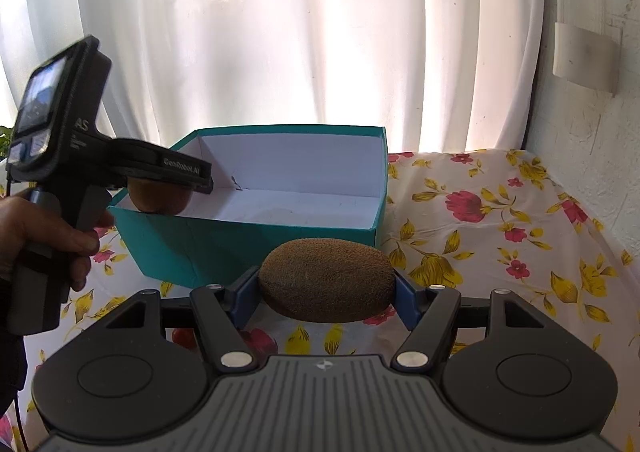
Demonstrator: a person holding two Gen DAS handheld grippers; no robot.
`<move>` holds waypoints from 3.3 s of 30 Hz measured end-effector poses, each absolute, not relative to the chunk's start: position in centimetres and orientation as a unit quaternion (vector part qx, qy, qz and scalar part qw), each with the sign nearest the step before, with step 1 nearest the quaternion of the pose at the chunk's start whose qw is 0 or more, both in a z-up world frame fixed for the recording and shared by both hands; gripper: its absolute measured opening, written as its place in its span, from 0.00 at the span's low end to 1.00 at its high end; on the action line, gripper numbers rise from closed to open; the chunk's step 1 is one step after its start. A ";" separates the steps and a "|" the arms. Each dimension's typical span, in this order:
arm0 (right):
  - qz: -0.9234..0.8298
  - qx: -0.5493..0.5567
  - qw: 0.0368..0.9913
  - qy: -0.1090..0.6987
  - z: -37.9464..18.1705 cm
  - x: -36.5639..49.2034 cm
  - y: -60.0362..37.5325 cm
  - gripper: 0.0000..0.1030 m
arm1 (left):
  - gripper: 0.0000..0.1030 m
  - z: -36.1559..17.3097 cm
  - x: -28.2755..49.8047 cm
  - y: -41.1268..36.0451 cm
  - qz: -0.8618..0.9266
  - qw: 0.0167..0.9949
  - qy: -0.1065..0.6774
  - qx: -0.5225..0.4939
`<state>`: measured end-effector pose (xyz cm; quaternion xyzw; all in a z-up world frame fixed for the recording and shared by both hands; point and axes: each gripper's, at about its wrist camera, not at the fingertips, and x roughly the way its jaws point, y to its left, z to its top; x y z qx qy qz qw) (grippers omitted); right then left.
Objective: Organize fruits
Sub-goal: 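Place the apple into the teal box with the left tool while the right tool holds the kiwi, then lower the kiwi into the teal box and open the right tool, then grasp a cherry tomato with the left tool while the right tool grasps a yellow pear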
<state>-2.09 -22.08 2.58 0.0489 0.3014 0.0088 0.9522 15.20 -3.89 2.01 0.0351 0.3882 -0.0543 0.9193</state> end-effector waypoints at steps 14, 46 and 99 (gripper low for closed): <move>0.007 0.038 0.955 0.295 2.8 -1.1 -22.0 0.66 | 0.76 0.0 16.0 -3.8 -0.037 0.906 0.417 0.061; 0.010 0.024 0.955 0.294 0.6 6.9 -20.4 0.66 | 0.93 2.2 0.9 6.2 0.004 0.932 0.360 -0.048; 0.043 0.046 0.949 0.310 -0.4 -4.1 -19.8 1.00 | 0.40 -5.1 0.2 2.1 -0.096 0.881 0.461 0.043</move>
